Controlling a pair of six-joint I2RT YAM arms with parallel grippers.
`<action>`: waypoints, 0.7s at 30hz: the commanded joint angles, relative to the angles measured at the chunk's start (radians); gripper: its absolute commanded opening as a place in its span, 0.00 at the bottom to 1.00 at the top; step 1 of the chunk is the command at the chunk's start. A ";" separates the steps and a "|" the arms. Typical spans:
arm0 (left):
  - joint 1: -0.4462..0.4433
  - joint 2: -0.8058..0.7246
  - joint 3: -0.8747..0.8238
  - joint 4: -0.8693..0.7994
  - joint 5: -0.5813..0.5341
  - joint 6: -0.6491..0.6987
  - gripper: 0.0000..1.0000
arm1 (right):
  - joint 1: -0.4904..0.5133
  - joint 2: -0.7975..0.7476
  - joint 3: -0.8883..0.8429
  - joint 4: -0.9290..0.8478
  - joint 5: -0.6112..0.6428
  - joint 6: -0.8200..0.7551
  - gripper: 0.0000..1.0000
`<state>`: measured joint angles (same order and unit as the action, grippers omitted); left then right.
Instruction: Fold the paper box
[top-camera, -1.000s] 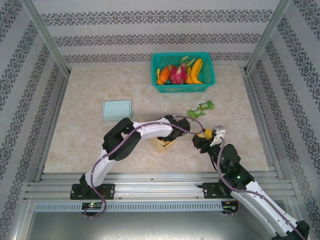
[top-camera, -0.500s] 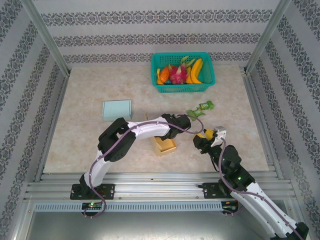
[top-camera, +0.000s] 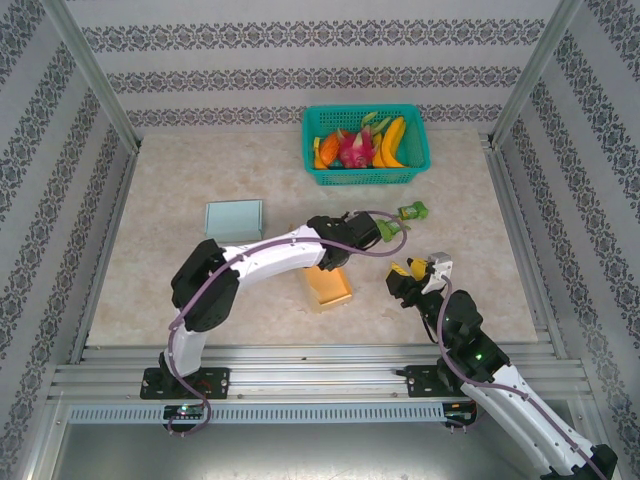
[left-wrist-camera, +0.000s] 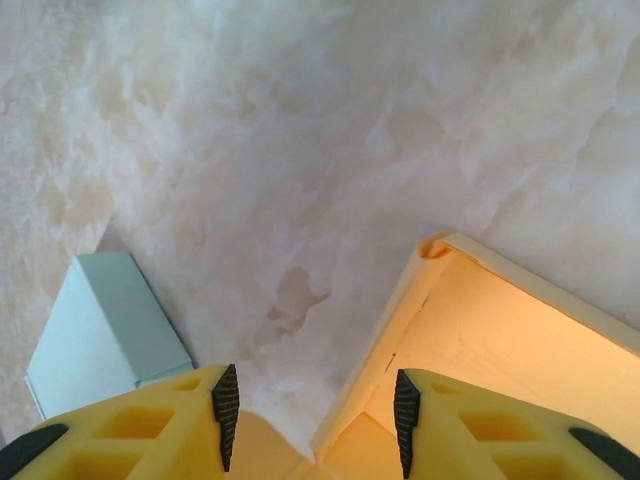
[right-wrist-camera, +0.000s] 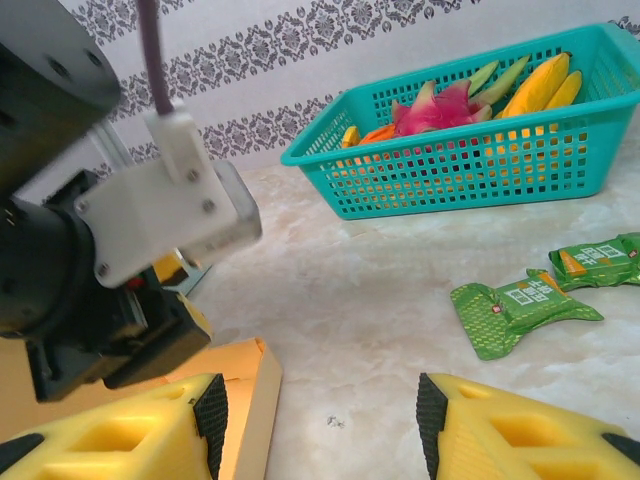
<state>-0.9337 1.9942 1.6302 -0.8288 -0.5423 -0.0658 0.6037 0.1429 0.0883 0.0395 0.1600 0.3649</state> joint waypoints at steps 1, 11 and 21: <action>0.010 -0.062 0.043 -0.070 -0.037 -0.124 0.48 | -0.010 -0.005 -0.014 -0.003 0.014 0.009 0.55; 0.045 -0.354 -0.051 -0.134 -0.053 -0.512 0.67 | -0.008 0.088 0.023 0.017 -0.048 0.014 0.55; 0.044 -0.636 -0.300 0.002 0.175 -0.811 0.76 | 0.039 0.260 0.071 0.073 -0.063 0.004 0.54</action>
<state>-0.8944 1.3746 1.3895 -0.8841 -0.4713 -0.7361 0.6239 0.3840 0.1196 0.0605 0.1101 0.3683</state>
